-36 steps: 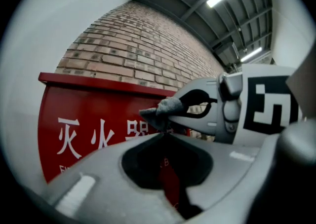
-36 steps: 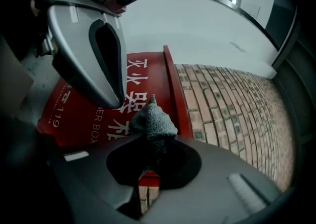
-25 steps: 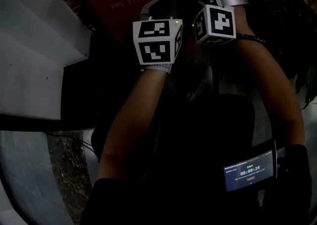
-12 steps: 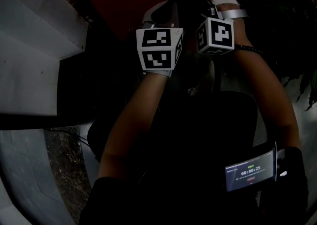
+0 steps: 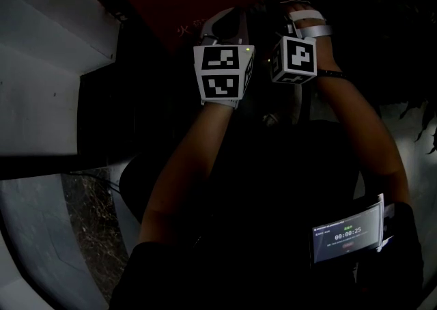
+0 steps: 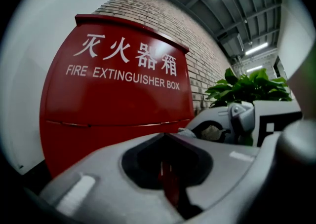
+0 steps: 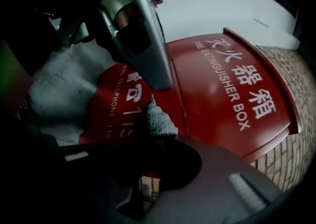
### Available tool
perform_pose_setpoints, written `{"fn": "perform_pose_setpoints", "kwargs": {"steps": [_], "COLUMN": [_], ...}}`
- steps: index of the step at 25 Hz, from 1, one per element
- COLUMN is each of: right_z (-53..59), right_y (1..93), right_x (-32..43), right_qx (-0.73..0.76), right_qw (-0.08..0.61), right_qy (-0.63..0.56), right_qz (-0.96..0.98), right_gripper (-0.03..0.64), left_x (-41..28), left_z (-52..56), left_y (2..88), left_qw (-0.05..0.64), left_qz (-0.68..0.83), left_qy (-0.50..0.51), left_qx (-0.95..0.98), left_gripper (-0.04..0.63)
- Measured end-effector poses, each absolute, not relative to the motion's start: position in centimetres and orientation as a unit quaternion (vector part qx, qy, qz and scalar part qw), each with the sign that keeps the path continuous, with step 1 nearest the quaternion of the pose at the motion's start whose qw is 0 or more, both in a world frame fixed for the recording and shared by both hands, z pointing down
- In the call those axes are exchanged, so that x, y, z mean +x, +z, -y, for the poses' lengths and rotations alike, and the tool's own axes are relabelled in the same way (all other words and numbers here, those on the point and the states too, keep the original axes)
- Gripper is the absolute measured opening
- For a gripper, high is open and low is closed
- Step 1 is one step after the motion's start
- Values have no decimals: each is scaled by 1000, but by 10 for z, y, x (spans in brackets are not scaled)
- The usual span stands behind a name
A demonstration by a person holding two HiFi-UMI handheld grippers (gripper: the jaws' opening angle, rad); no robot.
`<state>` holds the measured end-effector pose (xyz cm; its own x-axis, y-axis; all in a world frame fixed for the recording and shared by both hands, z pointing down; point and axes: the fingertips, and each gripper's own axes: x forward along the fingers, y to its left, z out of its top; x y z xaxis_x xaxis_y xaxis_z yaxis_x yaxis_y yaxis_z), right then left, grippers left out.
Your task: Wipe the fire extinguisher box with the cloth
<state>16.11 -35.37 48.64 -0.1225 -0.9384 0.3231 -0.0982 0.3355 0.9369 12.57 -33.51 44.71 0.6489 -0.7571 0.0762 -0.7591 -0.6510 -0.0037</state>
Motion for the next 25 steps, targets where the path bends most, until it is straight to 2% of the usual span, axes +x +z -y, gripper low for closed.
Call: {"fn": "perform_pose_setpoints", "kwargs": {"steps": [6,25], "right_z": [357,356], "right_y": [533,591], "right_x": [159,157], "right_qx": [393,395], "right_qw": [533,535], "right_qy": [-391,-367], "right_qz": [639,651], "right_gripper": [28,28], "left_x": [119,134], "left_z": [342,339], "left_y": [480,571], "left_qw": [1,72], "left_qz": [434,407], "left_qy": [51,93], "left_qx": [899,906], "left_gripper": [2,2]}}
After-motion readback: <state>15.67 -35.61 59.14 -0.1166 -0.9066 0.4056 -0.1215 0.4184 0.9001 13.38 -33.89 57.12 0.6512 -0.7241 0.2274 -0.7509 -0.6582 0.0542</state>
